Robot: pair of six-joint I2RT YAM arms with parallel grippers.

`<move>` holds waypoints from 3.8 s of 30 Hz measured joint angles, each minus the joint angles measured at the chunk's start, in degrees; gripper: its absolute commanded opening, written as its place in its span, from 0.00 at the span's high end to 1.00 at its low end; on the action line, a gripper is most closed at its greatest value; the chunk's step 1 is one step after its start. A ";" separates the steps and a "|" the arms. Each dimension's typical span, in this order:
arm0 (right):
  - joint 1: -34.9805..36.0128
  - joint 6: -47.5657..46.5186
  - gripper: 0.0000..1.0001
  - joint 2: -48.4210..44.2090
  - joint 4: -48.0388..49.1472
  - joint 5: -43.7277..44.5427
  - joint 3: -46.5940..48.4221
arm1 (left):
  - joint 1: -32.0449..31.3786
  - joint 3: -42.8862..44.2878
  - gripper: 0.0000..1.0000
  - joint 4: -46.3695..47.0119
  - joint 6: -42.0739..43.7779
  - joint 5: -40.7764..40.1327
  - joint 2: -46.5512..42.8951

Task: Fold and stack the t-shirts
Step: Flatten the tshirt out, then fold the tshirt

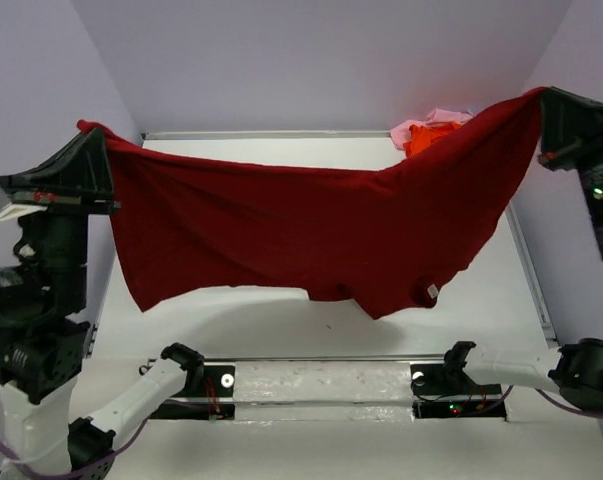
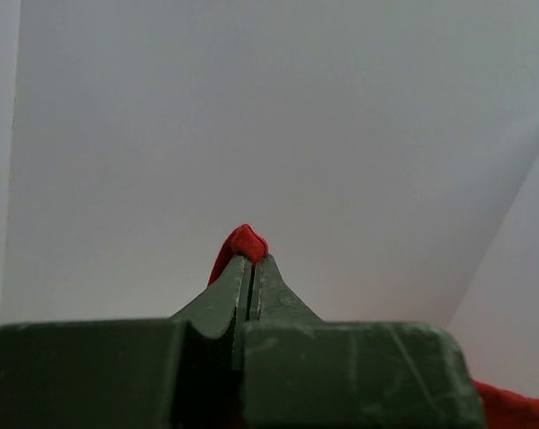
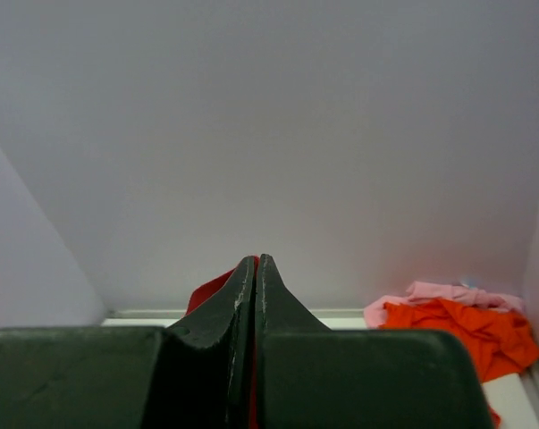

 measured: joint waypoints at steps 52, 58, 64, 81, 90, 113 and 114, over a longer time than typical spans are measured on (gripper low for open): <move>-31.71 17.53 1.00 0.02 -5.70 -28.63 1.88 | 6.43 -9.35 1.00 1.36 -5.40 5.25 -3.30; -29.77 15.69 1.00 18.18 -4.76 -24.39 22.03 | 1.97 9.81 1.00 1.11 -3.91 2.97 11.19; -29.46 14.03 1.00 31.26 -2.93 -20.74 23.39 | -1.68 17.00 1.00 3.63 0.13 -3.06 20.39; -35.65 13.07 1.00 49.03 12.35 -18.53 -7.72 | 18.14 -28.13 1.00 26.80 -4.48 1.18 42.27; -37.94 12.83 1.00 61.81 19.82 -21.05 -8.90 | 19.54 -28.94 1.00 36.46 -4.79 0.98 52.39; -38.21 19.15 1.00 45.86 20.44 -25.18 -31.58 | 21.16 -30.29 1.00 39.39 -7.96 3.15 54.84; -38.21 19.41 1.00 44.54 20.46 -25.16 -32.76 | 21.18 -30.91 1.00 39.45 -8.35 3.15 54.05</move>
